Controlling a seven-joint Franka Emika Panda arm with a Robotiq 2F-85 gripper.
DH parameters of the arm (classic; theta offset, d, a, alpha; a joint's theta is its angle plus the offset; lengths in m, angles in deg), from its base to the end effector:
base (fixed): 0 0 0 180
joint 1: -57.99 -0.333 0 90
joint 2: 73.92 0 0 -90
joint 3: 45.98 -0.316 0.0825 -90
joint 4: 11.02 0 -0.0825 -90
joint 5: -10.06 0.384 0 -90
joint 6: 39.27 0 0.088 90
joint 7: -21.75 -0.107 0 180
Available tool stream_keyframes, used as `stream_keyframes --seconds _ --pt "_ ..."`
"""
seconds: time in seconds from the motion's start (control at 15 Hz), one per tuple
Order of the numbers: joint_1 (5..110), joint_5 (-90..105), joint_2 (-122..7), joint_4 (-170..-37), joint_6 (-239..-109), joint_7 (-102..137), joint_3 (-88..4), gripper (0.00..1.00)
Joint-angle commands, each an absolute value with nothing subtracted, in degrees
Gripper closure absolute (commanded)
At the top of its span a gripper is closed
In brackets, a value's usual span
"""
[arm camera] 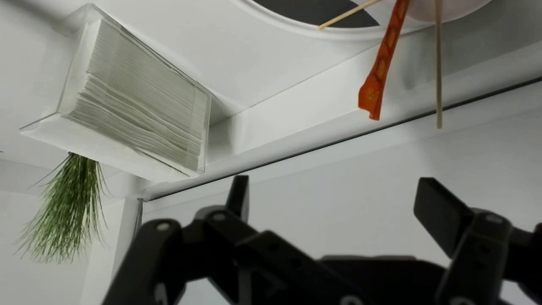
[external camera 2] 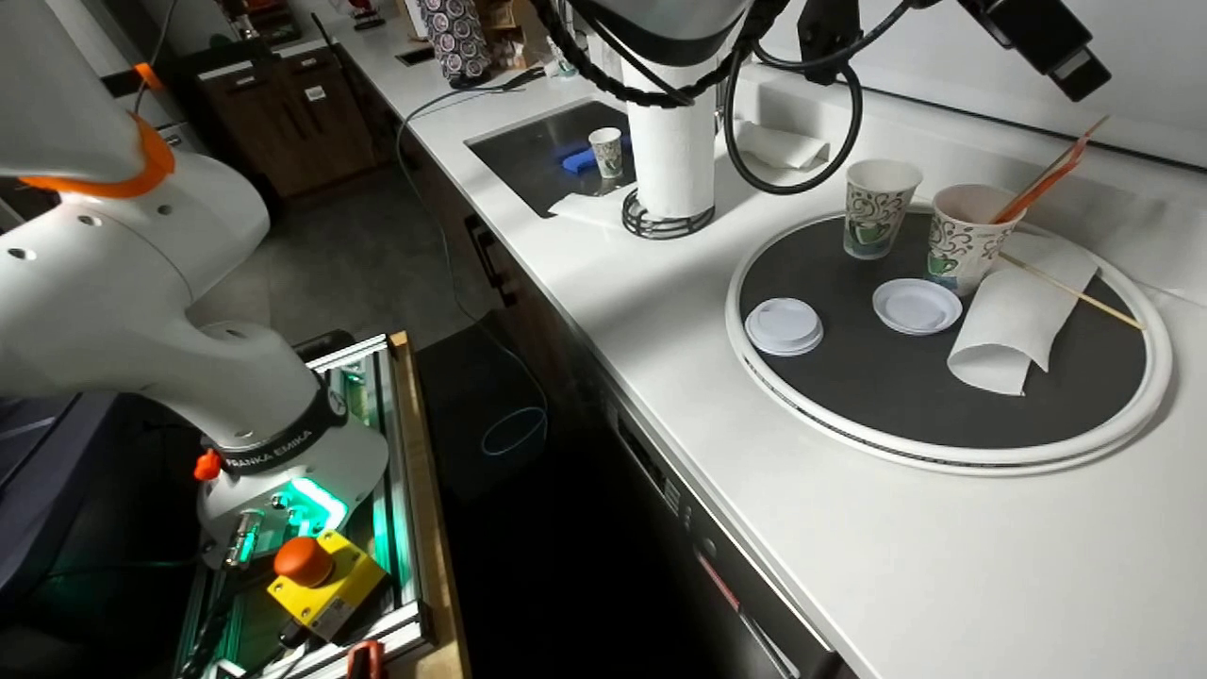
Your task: Remove the stick from the bowl and put it on the tray
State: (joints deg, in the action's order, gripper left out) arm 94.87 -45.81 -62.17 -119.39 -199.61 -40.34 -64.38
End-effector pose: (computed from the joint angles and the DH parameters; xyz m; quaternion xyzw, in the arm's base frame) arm 0.6185 -0.1793 0.4704 0.8632 -0.2783 0.3981 0.1377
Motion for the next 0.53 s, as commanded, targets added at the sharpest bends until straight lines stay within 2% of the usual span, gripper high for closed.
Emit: stream_keyframes --seconds 0.0,0.27,0.33,0.47 --pt "90.9 -48.3 -58.2 -115.3 -193.0 -44.5 -64.9 0.0" --pt "85.2 -48.8 -50.2 -107.3 -183.3 -47.1 -64.7 0.0" --pt "75.8 -43.9 -49.1 -105.5 -183.6 -44.5 -54.7 0.0" --pt "71.2 -42.0 -44.8 -100.8 -183.6 -43.5 -49.8 0.0"
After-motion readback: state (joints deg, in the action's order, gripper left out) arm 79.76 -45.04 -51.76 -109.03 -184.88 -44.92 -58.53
